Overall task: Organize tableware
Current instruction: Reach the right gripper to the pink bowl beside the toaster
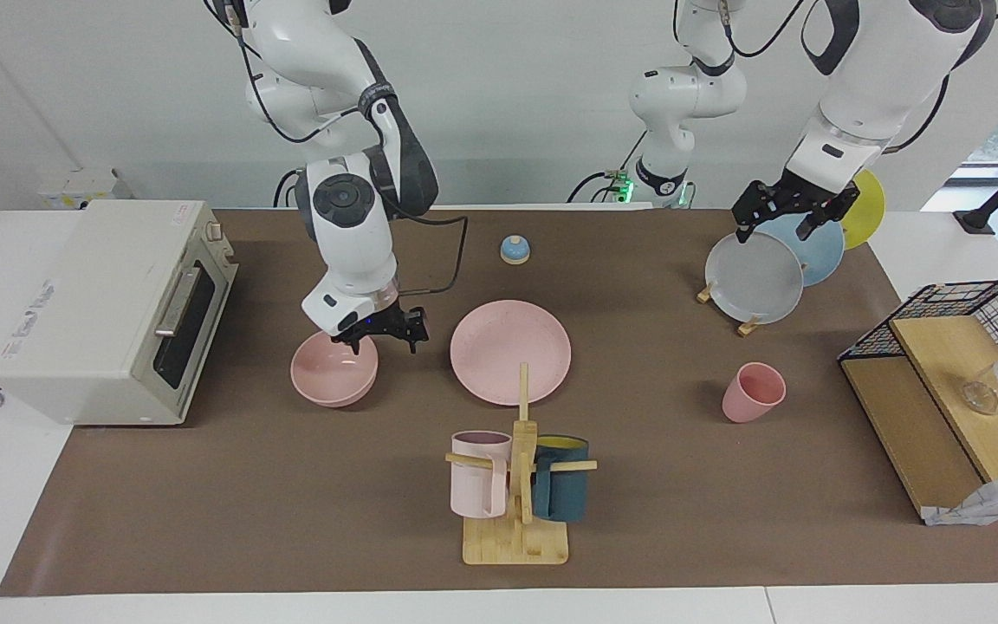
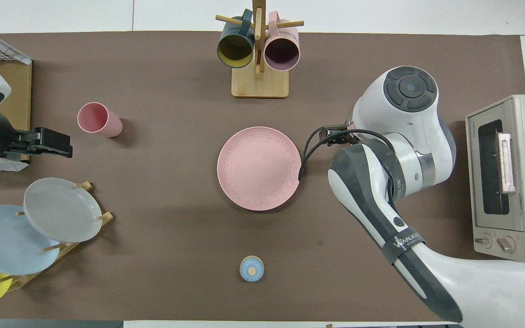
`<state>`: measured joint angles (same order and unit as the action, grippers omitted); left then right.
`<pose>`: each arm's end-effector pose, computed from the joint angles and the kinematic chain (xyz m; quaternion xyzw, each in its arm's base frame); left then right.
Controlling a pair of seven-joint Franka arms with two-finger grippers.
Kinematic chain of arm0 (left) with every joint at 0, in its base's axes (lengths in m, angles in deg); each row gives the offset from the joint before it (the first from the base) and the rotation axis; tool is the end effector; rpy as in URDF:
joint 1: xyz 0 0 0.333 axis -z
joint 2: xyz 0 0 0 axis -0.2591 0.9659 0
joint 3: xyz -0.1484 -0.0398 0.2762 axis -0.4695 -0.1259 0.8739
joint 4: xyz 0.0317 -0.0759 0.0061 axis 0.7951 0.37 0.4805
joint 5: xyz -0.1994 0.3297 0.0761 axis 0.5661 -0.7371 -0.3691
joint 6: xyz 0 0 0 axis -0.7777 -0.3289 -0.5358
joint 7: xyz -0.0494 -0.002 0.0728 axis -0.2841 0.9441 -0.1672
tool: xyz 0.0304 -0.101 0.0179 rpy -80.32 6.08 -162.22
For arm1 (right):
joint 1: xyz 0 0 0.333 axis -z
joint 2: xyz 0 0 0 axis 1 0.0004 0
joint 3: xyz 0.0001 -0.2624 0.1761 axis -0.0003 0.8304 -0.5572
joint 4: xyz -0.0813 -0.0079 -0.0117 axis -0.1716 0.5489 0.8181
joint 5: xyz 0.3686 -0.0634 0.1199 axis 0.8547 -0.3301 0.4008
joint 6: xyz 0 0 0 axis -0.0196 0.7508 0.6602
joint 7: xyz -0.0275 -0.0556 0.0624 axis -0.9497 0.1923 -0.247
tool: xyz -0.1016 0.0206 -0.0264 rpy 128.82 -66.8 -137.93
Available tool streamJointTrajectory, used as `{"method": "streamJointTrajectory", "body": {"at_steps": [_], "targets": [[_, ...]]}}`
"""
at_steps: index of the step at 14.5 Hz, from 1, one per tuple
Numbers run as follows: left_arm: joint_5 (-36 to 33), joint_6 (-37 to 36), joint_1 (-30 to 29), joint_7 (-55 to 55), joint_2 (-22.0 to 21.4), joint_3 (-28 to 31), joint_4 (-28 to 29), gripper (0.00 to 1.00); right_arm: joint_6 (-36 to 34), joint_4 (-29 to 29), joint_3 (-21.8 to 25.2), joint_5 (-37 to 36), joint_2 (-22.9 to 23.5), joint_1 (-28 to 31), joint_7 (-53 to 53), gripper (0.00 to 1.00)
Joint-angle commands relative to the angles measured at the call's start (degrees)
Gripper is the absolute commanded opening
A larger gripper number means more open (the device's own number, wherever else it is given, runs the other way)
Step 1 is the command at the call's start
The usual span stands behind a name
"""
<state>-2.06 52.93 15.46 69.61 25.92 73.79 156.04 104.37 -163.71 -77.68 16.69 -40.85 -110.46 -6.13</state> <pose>0.5300 -0.0797 0.6076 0.9996 -0.0132 -0.0219 0.0113 0.5933 0.1943 0.3941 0.9999 -0.0003 -0.0088 0.0124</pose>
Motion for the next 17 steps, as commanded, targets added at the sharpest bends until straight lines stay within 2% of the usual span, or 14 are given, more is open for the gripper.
{"method": "streamJointTrajectory", "body": {"at_steps": [1,5,9,13,15,17], "targets": [[1.1,0.1,-0.4,-0.4,0.5,-0.1,-1.1,1.0,2.5,-4.5,-0.4,-0.2,-2.3,0.9,-1.1,0.99],[1.1,0.1,-0.4,-0.4,1.3,-0.2,-1.4,1.0,3.9,-8.0,-0.4,-0.1,-3.4,3.2,-1.3,0.93],[1.3,0.0,-0.4,-0.4,1.8,-0.2,-2.3,1.0,10.2,-13.6,-0.4,-0.2,-5.0,2.4,-0.9,0.82],[1.3,-0.2,-0.4,-0.3,3.7,-0.1,-4.3,1.0,12.0,-15.5,-0.4,-0.1,-5.4,2.4,-1.5,0.66],[1.3,-0.4,-0.4,-0.3,3.7,-0.1,-4.3,1.0,13.0,-16.8,-0.4,-0.2,-5.7,2.3,-1.5,0.61],[1.3,-0.4,-0.4,-0.3,3.7,-0.1,-4.3,1.0,13.9,-17.7,-0.4,-0.2,-6.1,2.2,-1.6,0.52]]}}
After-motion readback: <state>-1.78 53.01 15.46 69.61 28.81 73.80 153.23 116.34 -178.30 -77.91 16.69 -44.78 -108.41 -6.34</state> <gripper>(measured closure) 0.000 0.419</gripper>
